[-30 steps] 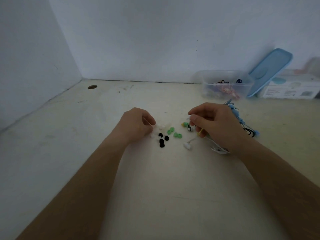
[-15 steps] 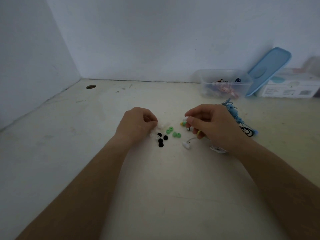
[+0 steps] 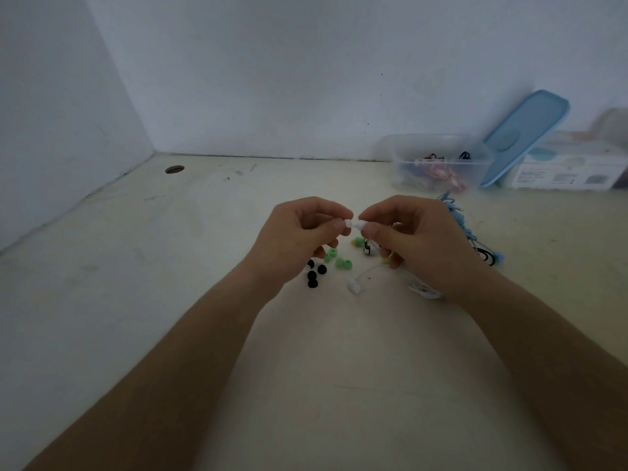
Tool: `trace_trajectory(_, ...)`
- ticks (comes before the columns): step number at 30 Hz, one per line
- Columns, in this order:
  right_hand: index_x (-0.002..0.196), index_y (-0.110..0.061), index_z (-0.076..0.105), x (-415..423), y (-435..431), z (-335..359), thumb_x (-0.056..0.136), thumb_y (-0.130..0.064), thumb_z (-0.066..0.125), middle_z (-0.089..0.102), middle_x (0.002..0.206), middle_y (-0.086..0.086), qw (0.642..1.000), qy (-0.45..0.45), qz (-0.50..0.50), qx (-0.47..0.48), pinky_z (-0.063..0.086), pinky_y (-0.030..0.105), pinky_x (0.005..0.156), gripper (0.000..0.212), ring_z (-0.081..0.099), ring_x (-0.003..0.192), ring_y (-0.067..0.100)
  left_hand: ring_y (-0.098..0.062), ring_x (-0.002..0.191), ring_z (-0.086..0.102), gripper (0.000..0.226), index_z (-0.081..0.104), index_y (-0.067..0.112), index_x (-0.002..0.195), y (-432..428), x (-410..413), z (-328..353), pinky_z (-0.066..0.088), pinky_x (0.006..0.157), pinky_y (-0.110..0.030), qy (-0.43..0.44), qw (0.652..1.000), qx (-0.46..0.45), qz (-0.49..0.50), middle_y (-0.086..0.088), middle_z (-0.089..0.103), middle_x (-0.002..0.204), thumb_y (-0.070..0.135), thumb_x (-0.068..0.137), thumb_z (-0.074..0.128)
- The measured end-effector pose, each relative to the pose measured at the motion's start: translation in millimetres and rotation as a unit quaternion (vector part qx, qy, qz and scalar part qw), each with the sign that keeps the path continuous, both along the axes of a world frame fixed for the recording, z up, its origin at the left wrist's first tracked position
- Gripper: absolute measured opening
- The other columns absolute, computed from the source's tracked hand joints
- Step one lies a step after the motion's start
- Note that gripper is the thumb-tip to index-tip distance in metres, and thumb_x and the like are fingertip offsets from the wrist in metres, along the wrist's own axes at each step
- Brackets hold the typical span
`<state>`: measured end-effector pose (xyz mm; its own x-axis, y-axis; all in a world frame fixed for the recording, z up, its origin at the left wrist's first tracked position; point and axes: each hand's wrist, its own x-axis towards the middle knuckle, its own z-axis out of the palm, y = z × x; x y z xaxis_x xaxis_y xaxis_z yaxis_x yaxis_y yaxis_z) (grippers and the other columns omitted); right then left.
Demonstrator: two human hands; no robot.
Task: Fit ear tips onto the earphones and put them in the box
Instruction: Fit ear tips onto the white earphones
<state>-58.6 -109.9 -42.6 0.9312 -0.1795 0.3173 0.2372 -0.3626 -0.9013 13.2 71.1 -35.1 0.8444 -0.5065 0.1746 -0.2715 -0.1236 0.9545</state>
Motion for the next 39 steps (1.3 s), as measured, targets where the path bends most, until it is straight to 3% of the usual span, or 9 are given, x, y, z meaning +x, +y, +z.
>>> trace_trajectory(5, 0.092, -0.017, 0.075, -0.1, 0.1, 0.5, 0.086, -0.019, 0.075, 0.07, 0.075, 0.005, 1.0, -0.01, 0.005, 0.009, 0.054, 0.032, 0.05, 0.006, 0.061, 0.056, 0.011, -0.011, 0.07, 0.062, 0.012, 0.073, 0.013, 0.1, -0.8, -0.5, -1.7, 0.048, 0.059, -0.019, 0.02, 1.0, -0.01, -0.012, -0.002, 0.074, 0.083, 0.008, 0.092, 0.065)
trace_trajectory(22, 0.093, -0.014, 0.071, 2.6, -3.0, -2.3, 0.087, -0.015, 0.075, 0.068, 0.067, -0.004, 1.0, -0.008, 0.009, 0.006, 0.054, 0.029, 0.051, 0.007, 0.061, 0.056, 0.01, -0.014, 0.076, 0.064, 0.016, 0.072, 0.015, 0.105, 0.0, 2.2, -5.1, 0.05, 0.067, -0.025, 0.096, 0.994, -0.047, -0.033, -0.005, 0.074, 0.09, 0.01, 0.091, 0.066)
trace_trajectory(39, 0.09, -0.017, 0.074, 1.8, -4.0, -1.2, 0.086, -0.02, 0.077, 0.071, 0.071, -0.001, 1.0, -0.016, 0.009, -0.005, 0.055, 0.033, 0.053, 0.006, 0.062, 0.057, 0.012, -0.014, 0.075, 0.068, 0.015, 0.074, 0.015, 0.1, -0.3, 1.0, -5.4, 0.052, 0.066, -0.022, 0.072, 0.996, -0.031, -0.039, -0.006, 0.076, 0.09, 0.007, 0.09, 0.068)
